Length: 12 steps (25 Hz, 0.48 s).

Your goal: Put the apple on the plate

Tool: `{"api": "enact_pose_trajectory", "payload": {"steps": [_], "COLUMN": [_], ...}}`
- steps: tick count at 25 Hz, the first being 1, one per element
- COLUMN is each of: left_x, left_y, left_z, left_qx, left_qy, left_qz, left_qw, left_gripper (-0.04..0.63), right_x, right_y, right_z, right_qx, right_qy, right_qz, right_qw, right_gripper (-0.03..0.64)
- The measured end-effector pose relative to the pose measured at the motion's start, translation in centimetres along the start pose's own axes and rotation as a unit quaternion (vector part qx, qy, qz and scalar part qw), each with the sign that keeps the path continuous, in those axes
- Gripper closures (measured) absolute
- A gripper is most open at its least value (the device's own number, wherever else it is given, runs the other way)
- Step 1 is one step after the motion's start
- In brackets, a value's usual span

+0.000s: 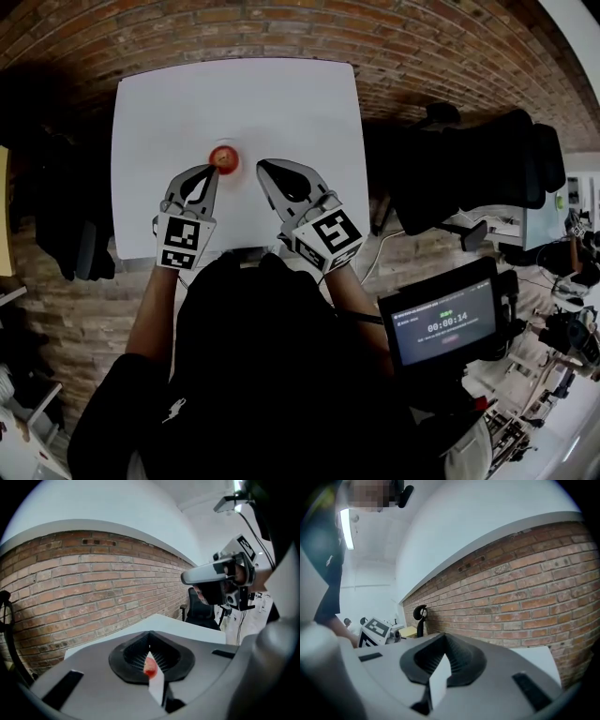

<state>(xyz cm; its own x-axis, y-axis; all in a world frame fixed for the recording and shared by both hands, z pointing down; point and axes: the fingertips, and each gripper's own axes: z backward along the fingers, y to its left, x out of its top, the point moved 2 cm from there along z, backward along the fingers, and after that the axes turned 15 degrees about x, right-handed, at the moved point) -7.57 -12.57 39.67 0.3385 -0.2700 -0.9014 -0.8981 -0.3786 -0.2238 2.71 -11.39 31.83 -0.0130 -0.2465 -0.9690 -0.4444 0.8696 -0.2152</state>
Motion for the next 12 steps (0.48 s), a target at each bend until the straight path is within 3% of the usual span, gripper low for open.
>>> {"api": "enact_pose_trajectory", "payload": {"steps": [12], "left_x": [1.1], "left_y": [0.9], "left_z": [2.4], "left_qx": [0.018], "left_qy": [-0.017], "left_qz": [0.019], "left_qw": [0.9995], "left_gripper": [0.589], "right_x": [1.2], "right_y": [0.3], "right_z": [0.6], "right_qx": [-0.002], "right_qy": [-0.013], "right_qz": [0.019], "right_qw": [1.0], "right_gripper": [0.614]}}
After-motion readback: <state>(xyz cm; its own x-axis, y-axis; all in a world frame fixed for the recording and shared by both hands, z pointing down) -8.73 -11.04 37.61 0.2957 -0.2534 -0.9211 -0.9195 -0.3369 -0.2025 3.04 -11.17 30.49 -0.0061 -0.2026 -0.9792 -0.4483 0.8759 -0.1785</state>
